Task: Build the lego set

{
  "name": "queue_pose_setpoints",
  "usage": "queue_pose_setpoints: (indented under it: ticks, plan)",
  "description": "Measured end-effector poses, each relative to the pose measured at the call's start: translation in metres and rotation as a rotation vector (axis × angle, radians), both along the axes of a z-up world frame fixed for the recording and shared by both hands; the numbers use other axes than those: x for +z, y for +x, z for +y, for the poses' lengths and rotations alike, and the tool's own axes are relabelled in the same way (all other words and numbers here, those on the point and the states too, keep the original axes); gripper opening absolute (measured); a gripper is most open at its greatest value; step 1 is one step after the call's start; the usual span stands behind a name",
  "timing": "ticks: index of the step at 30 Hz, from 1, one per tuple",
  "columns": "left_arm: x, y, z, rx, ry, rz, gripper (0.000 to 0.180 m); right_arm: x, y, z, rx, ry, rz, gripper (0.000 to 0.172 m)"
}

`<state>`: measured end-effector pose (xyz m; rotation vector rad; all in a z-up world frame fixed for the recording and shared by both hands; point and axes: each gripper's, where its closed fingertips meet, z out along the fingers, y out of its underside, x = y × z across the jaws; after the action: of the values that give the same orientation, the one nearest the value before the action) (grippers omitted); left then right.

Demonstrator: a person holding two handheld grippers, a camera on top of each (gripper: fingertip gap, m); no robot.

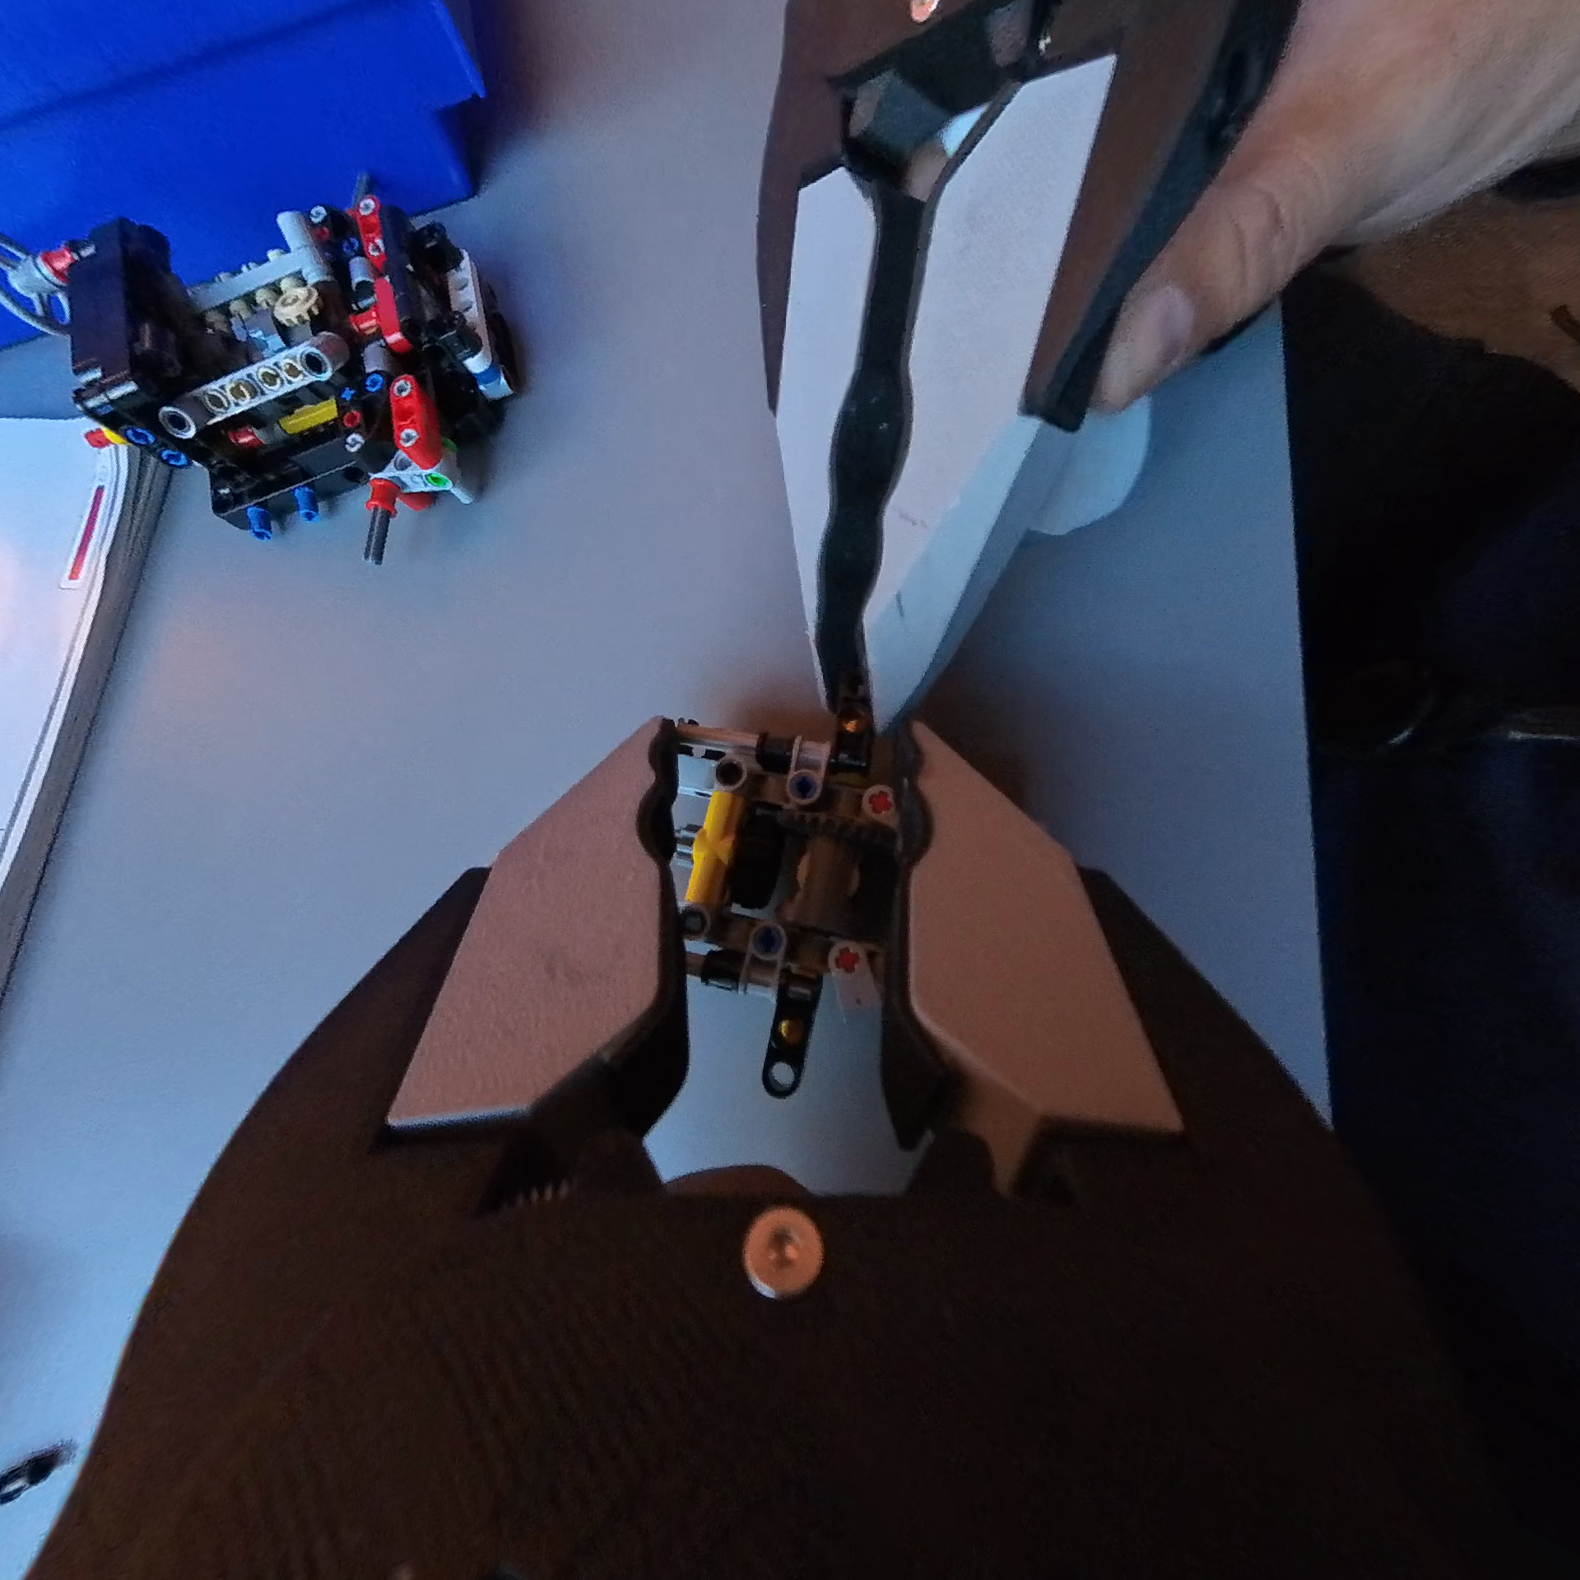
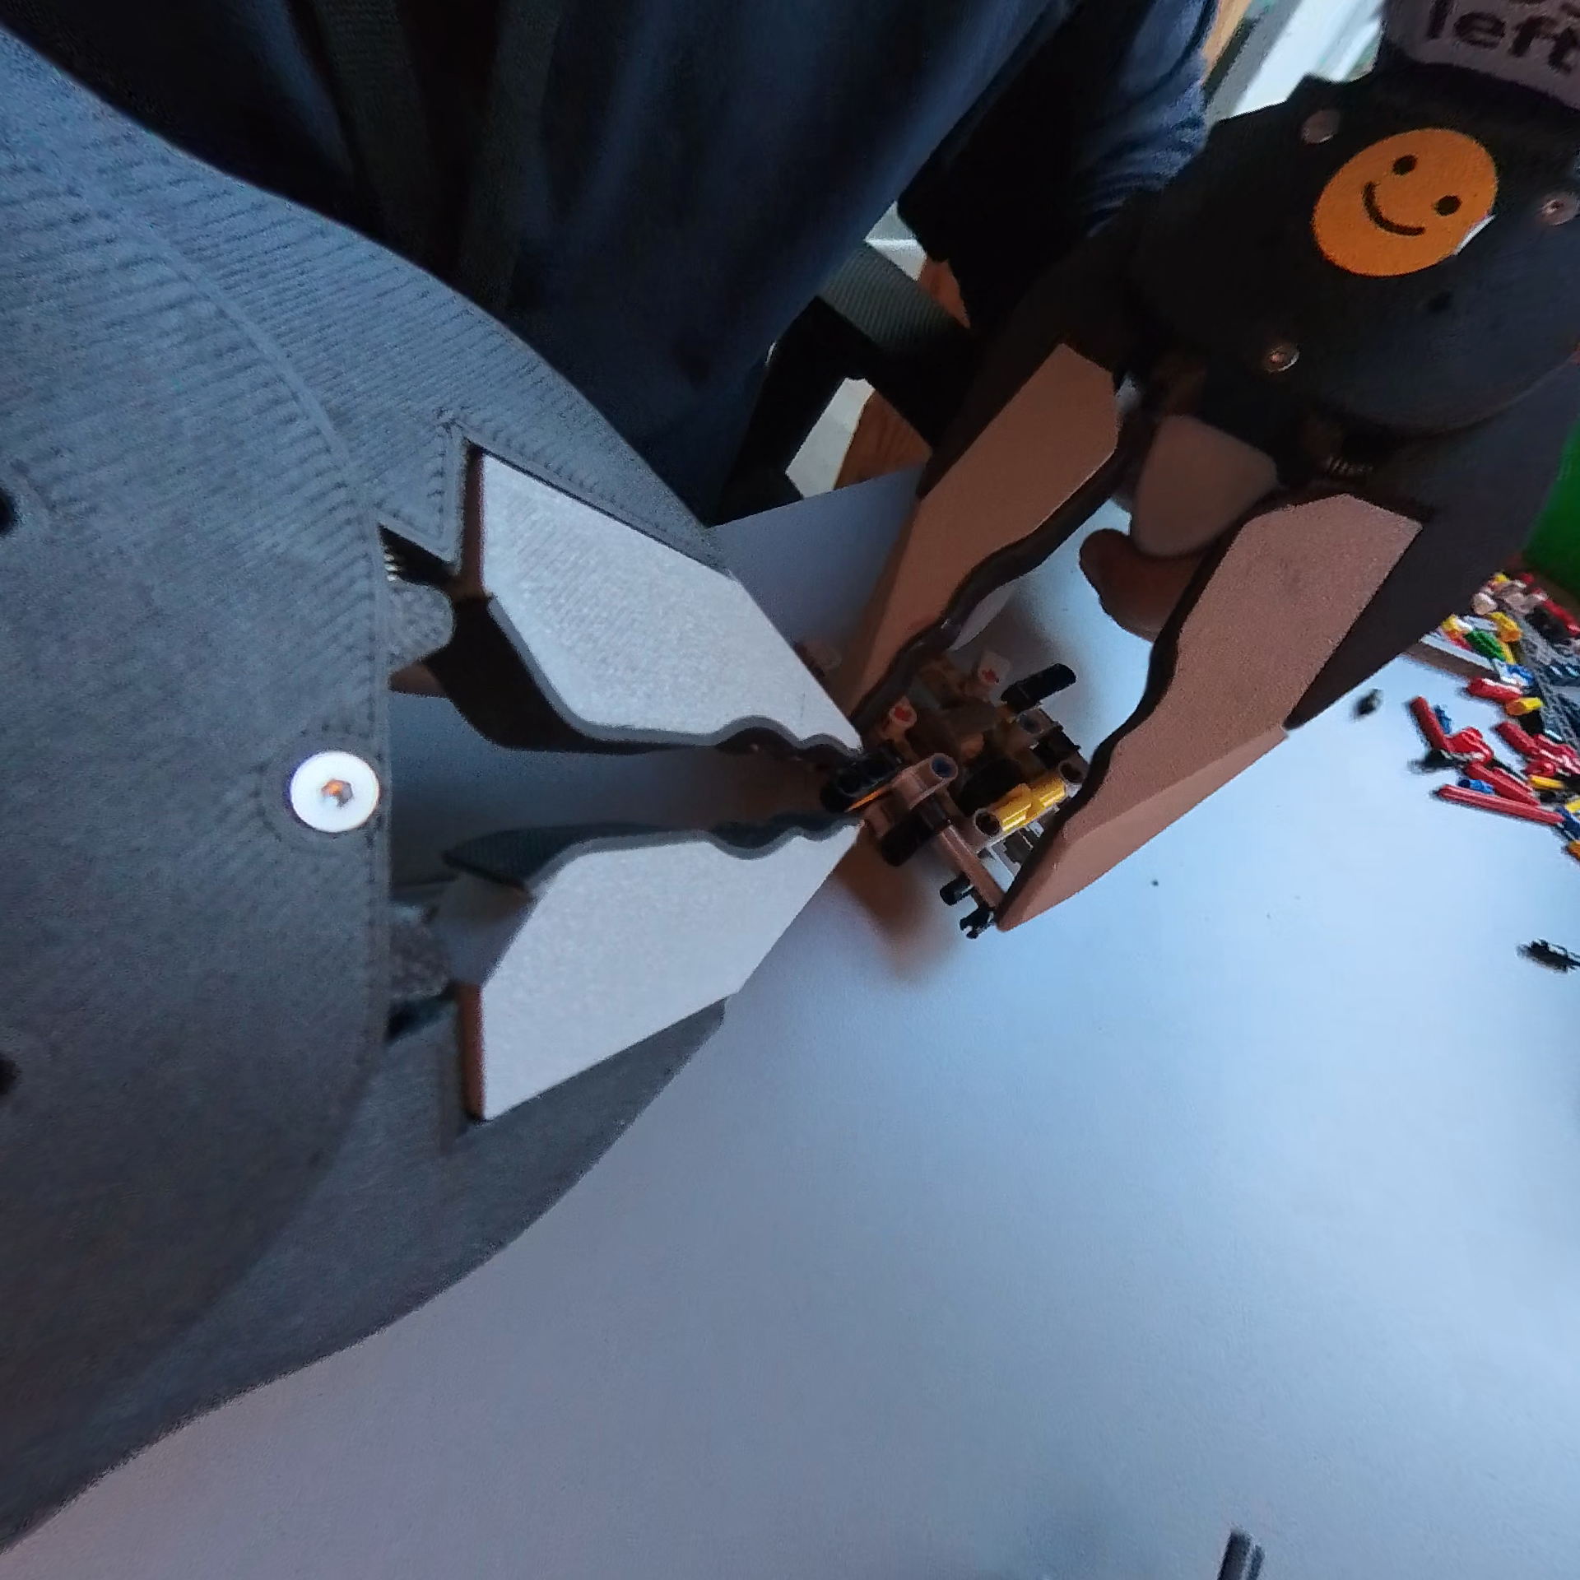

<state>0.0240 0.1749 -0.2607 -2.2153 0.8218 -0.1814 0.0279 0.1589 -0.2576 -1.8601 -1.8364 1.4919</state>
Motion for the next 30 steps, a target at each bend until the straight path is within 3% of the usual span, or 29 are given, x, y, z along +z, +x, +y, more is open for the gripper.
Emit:
queue_pose_setpoints:
  ticks: [4, 10, 14, 19, 23, 30]
  plan:
    - [0.000, -0.001, -0.003, -0.013, -0.021, 0.011, 0.051, -0.001, 0.000, -0.002, 0.037, 0.018, -0.001, 0.008]
    - [0.012, -0.008, -0.012, -0.026, -0.066, -0.065, 0.070, 0.001, -0.002, 0.003, 0.020, 0.003, 0.010, 0.008]
    - [0.019, -0.026, -0.017, -0.014, -0.048, -0.048, 0.070, 0.002, -0.004, 0.004, 0.021, -0.003, 0.014, 0.008]
    - [0.006, -0.022, -0.021, -0.026, -0.090, -0.048, 0.070, 0.001, -0.005, 0.003, 0.040, 0.003, 0.006, 0.008]
    - [0.004, -0.017, -0.017, -0.043, -0.071, -0.036, 0.057, 0.000, -0.005, 0.002, 0.050, 0.002, 0.005, 0.008]
    - [0.004, -0.016, -0.010, -0.010, -0.066, -0.056, 0.059, -0.003, -0.006, 0.008, 0.042, 0.010, -0.020, 0.009]
